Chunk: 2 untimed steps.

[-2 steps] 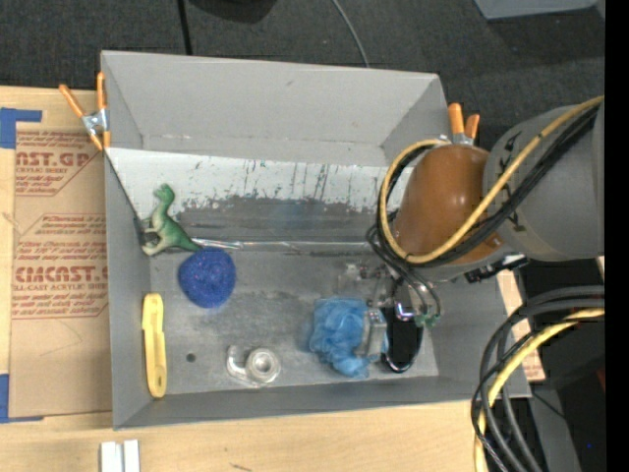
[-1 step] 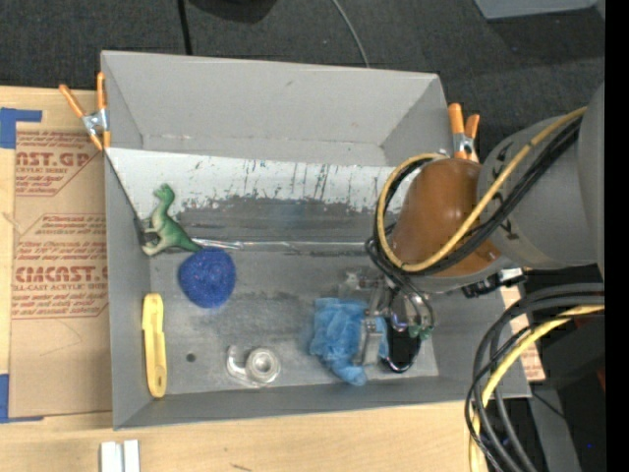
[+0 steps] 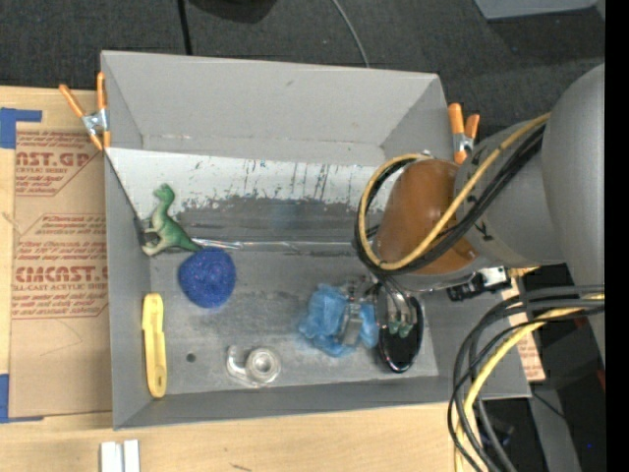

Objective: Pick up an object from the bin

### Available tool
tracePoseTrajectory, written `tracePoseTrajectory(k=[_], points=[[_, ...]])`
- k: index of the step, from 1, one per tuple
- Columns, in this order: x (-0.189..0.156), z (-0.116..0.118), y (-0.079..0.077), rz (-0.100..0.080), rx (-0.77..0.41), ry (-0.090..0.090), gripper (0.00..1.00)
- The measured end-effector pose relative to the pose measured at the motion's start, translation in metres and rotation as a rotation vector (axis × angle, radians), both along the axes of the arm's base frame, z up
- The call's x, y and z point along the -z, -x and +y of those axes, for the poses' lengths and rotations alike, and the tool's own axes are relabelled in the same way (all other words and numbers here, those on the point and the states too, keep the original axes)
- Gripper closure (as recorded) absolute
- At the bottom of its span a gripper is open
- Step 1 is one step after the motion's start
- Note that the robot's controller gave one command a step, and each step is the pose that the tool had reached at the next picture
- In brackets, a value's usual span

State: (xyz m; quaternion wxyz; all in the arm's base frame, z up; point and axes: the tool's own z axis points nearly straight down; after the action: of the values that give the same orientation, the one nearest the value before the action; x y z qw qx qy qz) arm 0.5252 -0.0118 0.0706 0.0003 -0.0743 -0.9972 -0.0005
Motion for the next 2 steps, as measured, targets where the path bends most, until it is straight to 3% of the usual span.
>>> tracePoseTrajectory(k=[2], points=[[0.0000, 0.0000, -0.0001, 0.000, 0.000, 0.000, 1.00]])
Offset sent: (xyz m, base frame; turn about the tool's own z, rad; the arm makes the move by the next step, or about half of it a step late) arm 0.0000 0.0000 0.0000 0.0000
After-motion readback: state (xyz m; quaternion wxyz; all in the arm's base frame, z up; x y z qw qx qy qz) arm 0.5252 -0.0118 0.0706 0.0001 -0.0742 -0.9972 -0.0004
